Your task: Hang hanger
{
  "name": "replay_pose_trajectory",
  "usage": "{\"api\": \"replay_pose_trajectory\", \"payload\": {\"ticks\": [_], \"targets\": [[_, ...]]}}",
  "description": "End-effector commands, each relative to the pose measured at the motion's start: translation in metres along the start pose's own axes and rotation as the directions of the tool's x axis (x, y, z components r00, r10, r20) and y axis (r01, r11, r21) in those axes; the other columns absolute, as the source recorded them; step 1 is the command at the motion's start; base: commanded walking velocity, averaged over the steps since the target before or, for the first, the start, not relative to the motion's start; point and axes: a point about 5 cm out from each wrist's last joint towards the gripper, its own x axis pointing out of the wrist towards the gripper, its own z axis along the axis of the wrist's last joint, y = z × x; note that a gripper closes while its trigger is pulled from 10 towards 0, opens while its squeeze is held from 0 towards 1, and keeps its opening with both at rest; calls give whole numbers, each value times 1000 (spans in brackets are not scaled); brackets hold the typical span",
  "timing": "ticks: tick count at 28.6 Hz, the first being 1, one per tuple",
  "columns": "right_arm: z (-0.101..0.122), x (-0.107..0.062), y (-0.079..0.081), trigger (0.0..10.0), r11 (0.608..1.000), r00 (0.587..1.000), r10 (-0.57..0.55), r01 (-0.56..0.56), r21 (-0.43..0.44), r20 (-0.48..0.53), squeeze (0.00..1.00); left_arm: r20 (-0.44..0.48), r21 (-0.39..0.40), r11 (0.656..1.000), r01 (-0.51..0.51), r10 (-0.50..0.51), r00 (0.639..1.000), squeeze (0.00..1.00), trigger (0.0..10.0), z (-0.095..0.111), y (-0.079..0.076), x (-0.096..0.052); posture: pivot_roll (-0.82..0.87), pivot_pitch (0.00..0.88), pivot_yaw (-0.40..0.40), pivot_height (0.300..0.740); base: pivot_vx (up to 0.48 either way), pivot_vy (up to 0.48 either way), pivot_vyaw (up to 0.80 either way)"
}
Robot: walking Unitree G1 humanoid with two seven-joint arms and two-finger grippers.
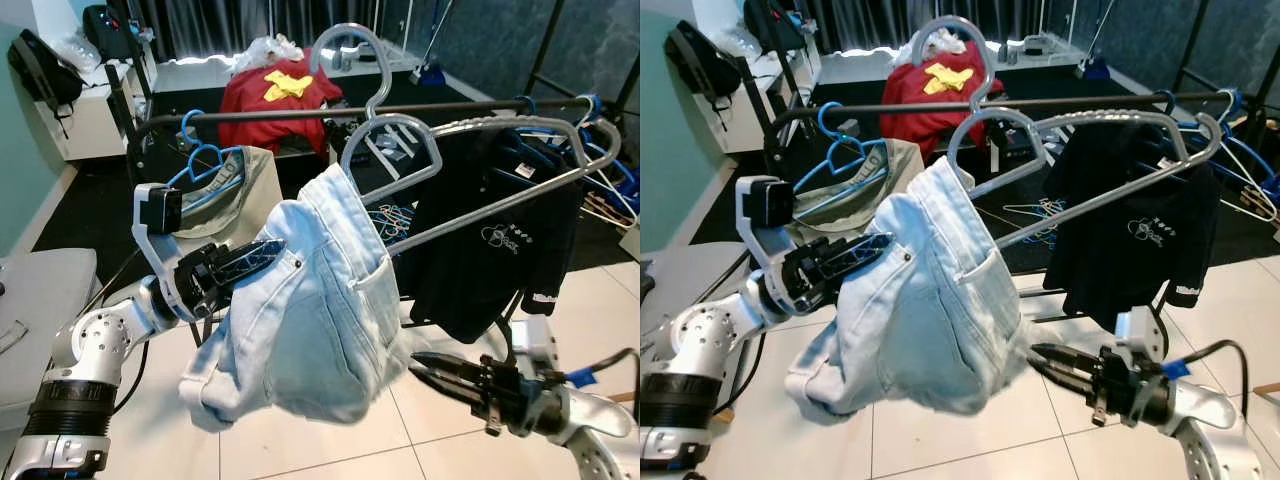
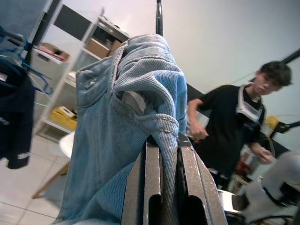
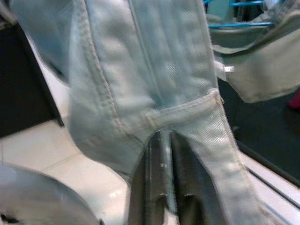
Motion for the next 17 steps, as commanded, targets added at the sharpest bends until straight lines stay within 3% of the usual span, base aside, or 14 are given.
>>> {"api": "replay_pose_trajectory", "payload": {"ticks": [1,6,7,9,10,12,16,17], "targets": [[-3,1,-6,588,999,1000,-21,21,-32,-11,0,-24,-5,997,74,-75,997,0,0,5,-8,3,-75,42,32,740,0,0,0],[-1,2,-7,667,1000,1000,-18,18,-17,-3,0,-40,-13,996,86,-86,995,0,0,4,-10,2,-75,42,32,740,0,0,0],[-4,4,-1,3333,999,999,41,-40,24,-23,0,-44,-12,996,91,-91,995,0,0,3,-11,3,-79,49,32,740,0,0,0],[-4,4,-1,3333,999,999,41,-40,24,-23,0,-44,-12,996,91,-91,995,0,0,3,-11,3,-79,49,32,740,0,0,0],[-8,6,6,9020,993,994,102,-99,67,-49,0,-42,-11,995,95,-95,995,0,0,3,-11,3,-79,54,32,740,0,0,0],[-14,9,12,8627,985,987,150,-143,99,-64,0,-37,-15,994,105,-105,994,0,0,4,-12,5,-80,61,35,740,0,0,0],[-17,13,15,8902,977,981,185,-176,121,-64,0,-36,-18,993,114,-115,993,0,0,4,-13,7,-75,62,32,740,0,0,0],[-17,17,15,10000,970,977,207,-198,141,-51,0,-38,-19,993,120,-121,992,0,0,4,-13,9,-71,64,26,740,0,0,0]]}}
